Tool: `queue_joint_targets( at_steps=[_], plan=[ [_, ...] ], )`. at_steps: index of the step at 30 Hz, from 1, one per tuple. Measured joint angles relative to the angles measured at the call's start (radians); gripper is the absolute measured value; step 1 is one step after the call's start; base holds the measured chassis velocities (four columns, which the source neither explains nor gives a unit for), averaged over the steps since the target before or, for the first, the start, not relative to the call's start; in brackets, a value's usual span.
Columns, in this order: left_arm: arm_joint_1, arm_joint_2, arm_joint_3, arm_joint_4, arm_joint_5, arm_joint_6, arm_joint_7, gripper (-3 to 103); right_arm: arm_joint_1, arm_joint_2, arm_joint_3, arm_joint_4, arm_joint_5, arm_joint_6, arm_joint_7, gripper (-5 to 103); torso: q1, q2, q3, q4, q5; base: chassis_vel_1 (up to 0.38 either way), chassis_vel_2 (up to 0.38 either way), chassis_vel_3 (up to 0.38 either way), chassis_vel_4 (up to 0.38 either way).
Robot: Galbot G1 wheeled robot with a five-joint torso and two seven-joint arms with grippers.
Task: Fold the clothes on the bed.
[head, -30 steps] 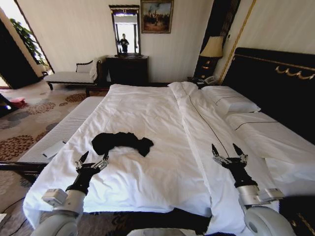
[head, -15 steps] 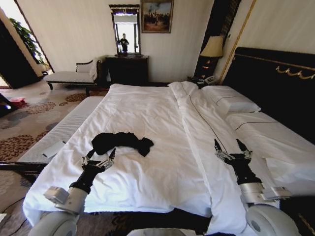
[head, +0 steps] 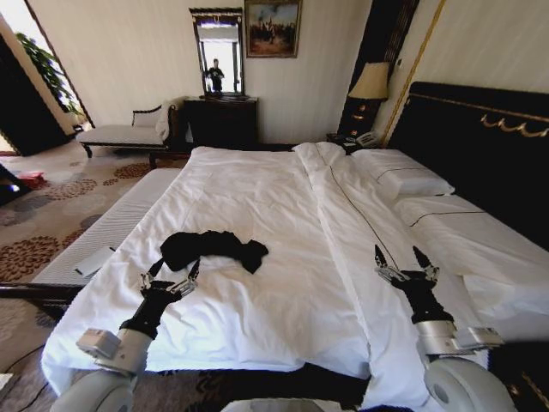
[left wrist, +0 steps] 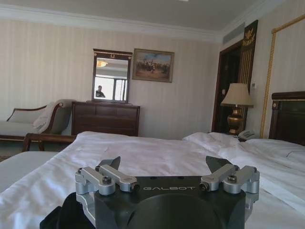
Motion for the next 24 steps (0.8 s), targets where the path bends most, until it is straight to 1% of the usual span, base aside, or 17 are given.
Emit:
queue_joint_targets(
  at_steps=[12, 24],
  plan=[
    [0.013, -0.018, -0.008, 0.000, 0.007, -0.009, 0.000, 100, 0.019, 0.004, -0.018, -0.013, -0.002, 0.000, 0.008, 100, 0.000, 0.000, 0.000, 0.0001, -0.0003, 0.130, 0.121, -0.118, -0.123],
    [0.016, -0.031, -0.008, 0.000, 0.011, -0.013, 0.000, 100, 0.021, 0.007, -0.018, -0.011, -0.002, -0.005, 0.009, 100, 0.000, 0.000, 0.000, 0.0000, 0.0002, 0.059, 0.048, -0.055, -0.043]
  ],
)
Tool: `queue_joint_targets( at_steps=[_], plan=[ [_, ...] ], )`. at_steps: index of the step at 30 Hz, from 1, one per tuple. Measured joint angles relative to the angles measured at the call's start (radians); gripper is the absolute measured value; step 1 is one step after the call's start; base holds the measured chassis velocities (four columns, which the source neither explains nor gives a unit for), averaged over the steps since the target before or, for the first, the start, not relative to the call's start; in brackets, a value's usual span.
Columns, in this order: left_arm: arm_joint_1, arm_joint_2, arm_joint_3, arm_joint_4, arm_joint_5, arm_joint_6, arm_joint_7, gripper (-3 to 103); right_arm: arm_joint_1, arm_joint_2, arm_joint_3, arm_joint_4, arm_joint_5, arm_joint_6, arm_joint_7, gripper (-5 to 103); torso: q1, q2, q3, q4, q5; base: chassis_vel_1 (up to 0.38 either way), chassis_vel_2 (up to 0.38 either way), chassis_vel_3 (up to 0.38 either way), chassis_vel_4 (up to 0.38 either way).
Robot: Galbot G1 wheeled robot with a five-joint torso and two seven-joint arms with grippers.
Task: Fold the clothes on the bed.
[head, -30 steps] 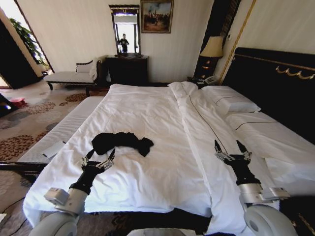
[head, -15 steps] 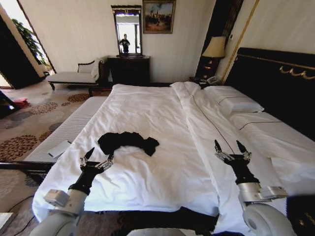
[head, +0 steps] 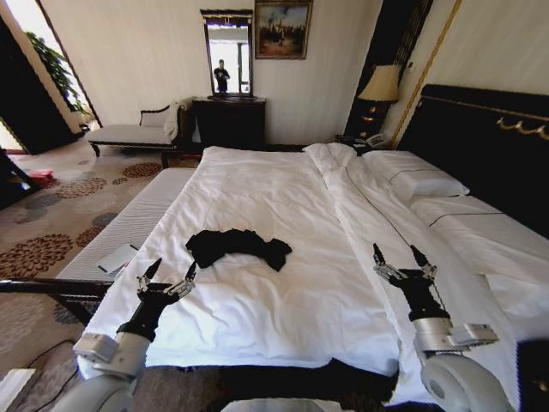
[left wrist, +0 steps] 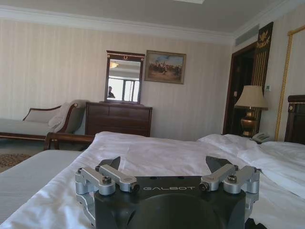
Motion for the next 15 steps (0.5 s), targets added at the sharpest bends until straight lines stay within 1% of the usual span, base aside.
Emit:
queue_joint_targets(
  at_steps=[6, 15],
  plan=[
    [0.001, -0.001, -0.001, 0.000, 0.000, -0.002, 0.000, 100, -0.001, 0.008, 0.000, 0.000, -0.004, -0.003, 0.000, 100, 0.000, 0.000, 0.000, 0.0001, -0.0002, 0.070, 0.074, -0.080, -0.078],
    [0.000, -0.003, 0.003, 0.000, 0.001, -0.003, 0.000, 100, -0.003, 0.023, 0.002, -0.001, -0.016, -0.005, 0.000, 100, 0.000, 0.000, 0.000, 0.0000, -0.0004, 0.104, 0.099, -0.096, -0.100]
  ],
)
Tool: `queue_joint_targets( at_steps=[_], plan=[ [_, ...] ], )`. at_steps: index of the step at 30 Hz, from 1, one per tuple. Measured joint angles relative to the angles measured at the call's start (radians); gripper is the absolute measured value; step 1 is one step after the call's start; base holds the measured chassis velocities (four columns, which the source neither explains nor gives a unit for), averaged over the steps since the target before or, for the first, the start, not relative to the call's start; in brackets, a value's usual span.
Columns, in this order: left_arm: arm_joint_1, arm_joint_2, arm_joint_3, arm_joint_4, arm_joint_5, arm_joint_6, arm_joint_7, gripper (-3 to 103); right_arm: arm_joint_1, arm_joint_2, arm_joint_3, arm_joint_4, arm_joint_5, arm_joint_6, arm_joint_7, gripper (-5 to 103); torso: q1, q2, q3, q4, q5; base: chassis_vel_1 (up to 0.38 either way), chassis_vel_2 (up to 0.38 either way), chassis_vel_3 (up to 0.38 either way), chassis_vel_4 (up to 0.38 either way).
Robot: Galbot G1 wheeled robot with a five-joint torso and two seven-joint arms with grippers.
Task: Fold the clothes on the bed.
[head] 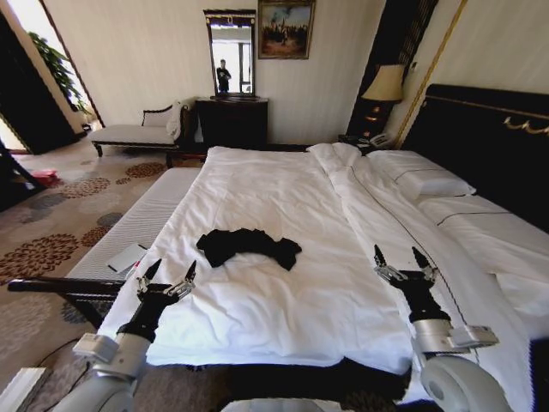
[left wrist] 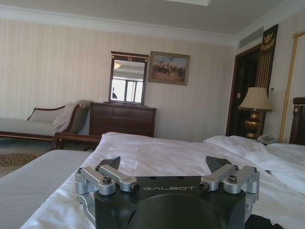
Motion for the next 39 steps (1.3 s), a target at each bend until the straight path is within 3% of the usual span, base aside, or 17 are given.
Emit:
queue_joint_targets(
  at_steps=[26, 39],
  plan=[
    [-0.025, 0.010, 0.005, 0.000, -0.015, -0.006, 0.001, 100, -0.009, 0.049, 0.000, -0.018, -0.041, -0.008, 0.016, 100, 0.000, 0.000, 0.000, -0.0001, 0.0004, 0.002, 0.011, -0.003, -0.010],
    [-0.024, 0.005, 0.005, 0.000, -0.013, -0.007, 0.002, 100, 0.000, 0.032, -0.001, -0.029, -0.041, -0.007, 0.022, 100, 0.000, 0.000, 0.000, 0.0001, 0.0001, -0.033, 0.120, 0.032, -0.107]
  ],
)
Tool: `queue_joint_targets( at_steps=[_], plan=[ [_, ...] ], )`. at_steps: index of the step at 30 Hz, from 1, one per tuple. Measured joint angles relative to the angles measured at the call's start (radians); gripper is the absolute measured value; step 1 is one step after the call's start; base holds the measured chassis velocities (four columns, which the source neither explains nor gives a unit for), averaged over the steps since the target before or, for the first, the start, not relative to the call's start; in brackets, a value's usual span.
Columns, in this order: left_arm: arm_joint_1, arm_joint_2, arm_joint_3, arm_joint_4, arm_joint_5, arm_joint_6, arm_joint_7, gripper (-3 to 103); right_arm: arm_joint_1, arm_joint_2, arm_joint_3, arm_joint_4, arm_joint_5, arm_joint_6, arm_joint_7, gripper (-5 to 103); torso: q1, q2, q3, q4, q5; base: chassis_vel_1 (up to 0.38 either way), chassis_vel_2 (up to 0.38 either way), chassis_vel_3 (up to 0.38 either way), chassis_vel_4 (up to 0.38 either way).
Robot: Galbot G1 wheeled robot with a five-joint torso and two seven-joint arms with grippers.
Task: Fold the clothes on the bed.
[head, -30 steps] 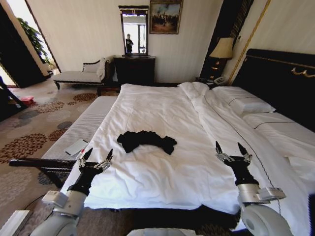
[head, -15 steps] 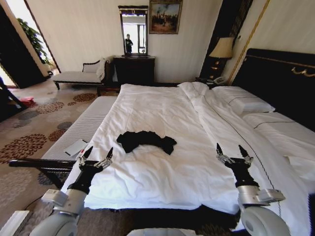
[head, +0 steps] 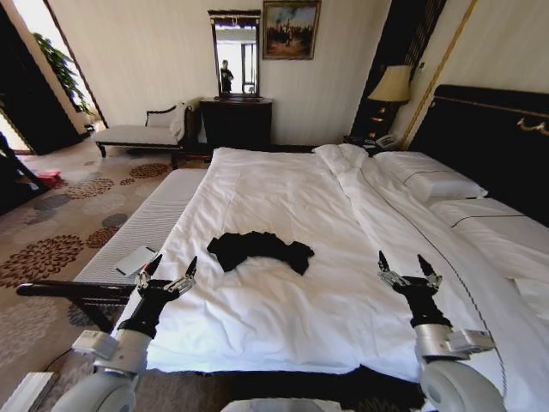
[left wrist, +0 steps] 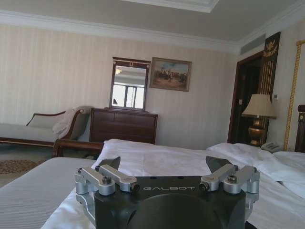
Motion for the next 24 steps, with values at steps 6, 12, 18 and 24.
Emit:
queue_joint_targets(
  at_steps=[6, 12, 18, 24],
  plan=[
    [-0.002, -0.004, 0.001, 0.000, 0.003, -0.001, 0.000, 100, 0.011, -0.008, -0.010, -0.010, -0.006, 0.001, 0.006, 100, 0.000, 0.000, 0.000, 0.0000, 0.0001, -0.062, 0.100, 0.040, -0.095],
    [-0.004, -0.009, 0.004, 0.000, 0.008, -0.001, 0.001, 100, 0.018, -0.013, -0.018, -0.018, -0.008, 0.002, 0.007, 100, 0.000, 0.000, 0.000, -0.0001, 0.0002, 0.000, 0.000, 0.000, 0.000],
    [-0.005, -0.009, 0.004, 0.000, 0.009, -0.001, 0.001, 100, 0.024, -0.013, -0.023, -0.019, -0.008, 0.004, 0.003, 100, 0.000, 0.000, 0.000, 0.0000, 0.0000, 0.000, 0.000, 0.000, 0.000],
    [-0.011, -0.010, 0.008, 0.000, 0.011, -0.001, 0.001, 100, 0.029, -0.008, -0.027, -0.024, -0.012, 0.012, -0.007, 100, 0.000, 0.000, 0.000, 0.0000, 0.0001, 0.000, 0.000, 0.000, 0.000]
  ],
)
